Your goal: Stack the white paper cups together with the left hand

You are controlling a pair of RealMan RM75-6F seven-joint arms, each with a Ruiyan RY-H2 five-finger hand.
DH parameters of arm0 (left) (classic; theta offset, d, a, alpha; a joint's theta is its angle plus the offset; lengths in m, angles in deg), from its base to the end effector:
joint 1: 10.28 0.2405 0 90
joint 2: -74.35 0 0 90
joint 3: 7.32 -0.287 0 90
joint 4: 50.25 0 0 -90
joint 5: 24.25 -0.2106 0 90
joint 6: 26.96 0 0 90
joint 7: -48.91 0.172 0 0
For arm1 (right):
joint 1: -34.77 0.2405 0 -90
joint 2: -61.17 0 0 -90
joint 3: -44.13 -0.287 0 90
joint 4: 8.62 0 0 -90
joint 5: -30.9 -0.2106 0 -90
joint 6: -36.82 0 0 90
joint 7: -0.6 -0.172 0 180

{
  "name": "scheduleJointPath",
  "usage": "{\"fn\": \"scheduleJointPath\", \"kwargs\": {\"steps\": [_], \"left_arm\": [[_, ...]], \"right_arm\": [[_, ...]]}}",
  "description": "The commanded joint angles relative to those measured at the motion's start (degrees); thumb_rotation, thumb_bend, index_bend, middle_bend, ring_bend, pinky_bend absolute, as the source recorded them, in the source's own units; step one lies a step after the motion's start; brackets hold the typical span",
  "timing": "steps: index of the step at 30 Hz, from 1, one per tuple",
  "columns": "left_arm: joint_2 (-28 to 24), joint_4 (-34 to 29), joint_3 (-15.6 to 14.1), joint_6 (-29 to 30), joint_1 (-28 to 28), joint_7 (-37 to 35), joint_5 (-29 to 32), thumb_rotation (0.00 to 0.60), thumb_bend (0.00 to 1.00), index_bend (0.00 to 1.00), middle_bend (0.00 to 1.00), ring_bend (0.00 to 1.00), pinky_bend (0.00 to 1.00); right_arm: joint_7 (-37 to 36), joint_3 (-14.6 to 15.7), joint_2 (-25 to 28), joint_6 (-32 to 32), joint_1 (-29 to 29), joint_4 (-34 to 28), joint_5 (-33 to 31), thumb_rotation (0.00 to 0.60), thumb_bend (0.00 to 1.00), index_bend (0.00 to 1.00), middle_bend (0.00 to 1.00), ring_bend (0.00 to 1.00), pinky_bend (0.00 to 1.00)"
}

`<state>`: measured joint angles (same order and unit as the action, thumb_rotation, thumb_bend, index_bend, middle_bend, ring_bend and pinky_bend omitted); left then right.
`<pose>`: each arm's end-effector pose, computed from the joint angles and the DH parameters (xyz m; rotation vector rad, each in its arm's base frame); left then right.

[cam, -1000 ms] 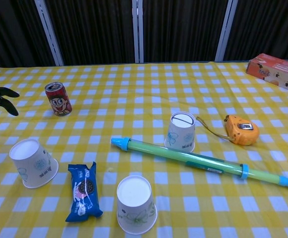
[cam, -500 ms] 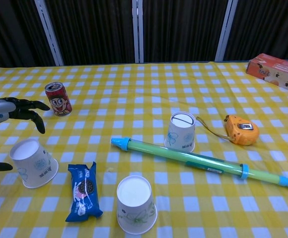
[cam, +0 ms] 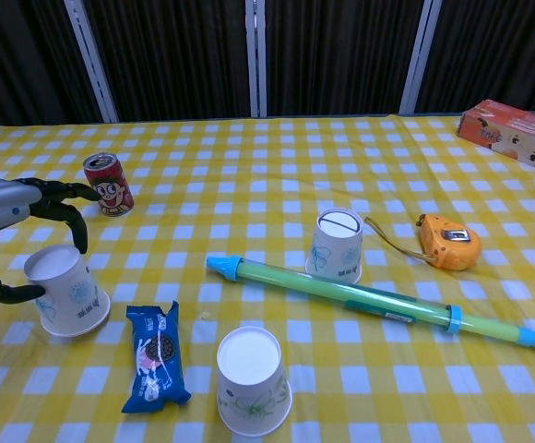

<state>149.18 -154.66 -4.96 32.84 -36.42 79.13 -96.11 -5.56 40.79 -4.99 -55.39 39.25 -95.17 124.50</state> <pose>-0.2247 0.2812 0.0250 -1.9292 -0.9236 -0.7248 -0.3269 -0.2093 0.1797 1.4087 -0.7908 1.0864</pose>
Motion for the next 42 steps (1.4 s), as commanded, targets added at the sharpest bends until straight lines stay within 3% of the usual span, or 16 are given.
{"fn": "scheduleJointPath", "kwargs": {"steps": [1, 9, 22, 31, 42], "left_arm": [[-1.9, -2.6, 0.7, 1.4, -0.1, -1.7, -1.8, 0.600, 0.36, 0.43, 0.00, 0.00, 0.00], [-2.0, -7.2, 2.1, 2.3, -1.6, -4.1, -4.8, 0.600, 0.36, 0.44, 0.00, 0.00, 0.00], [8.9, -8.3, 3.3, 0.0, -7.8, 9.0, 0.8, 0.600, 0.36, 0.44, 0.00, 0.00, 0.00], [15.4, -5.1, 2.1, 0.6, -10.2, 14.5, 4.5, 0.600, 0.36, 0.45, 0.00, 0.00, 0.00], [17.3, -4.7, -1.0, 2.1, -10.7, 18.2, 5.7, 0.600, 0.36, 0.46, 0.00, 0.00, 0.00]], "right_arm": [[-0.1, 0.1, 0.0, 0.0, 0.0, 0.0, 0.1, 0.600, 0.07, 0.11, 0.00, 0.00, 0.00], [-0.7, 0.0, 0.2, -0.5, -0.1, -0.1, 0.2, 0.600, 0.07, 0.11, 0.00, 0.00, 0.00], [-2.9, -0.2, 0.9, -1.0, -0.2, -0.1, 0.3, 0.600, 0.07, 0.11, 0.00, 0.00, 0.00], [-3.4, 0.0, 1.0, -0.8, -0.1, 0.0, 0.6, 0.600, 0.07, 0.11, 0.00, 0.00, 0.00], [-3.4, 0.1, 0.9, -1.0, -0.1, 0.2, 0.9, 0.600, 0.07, 0.11, 0.00, 0.00, 0.00]]}}
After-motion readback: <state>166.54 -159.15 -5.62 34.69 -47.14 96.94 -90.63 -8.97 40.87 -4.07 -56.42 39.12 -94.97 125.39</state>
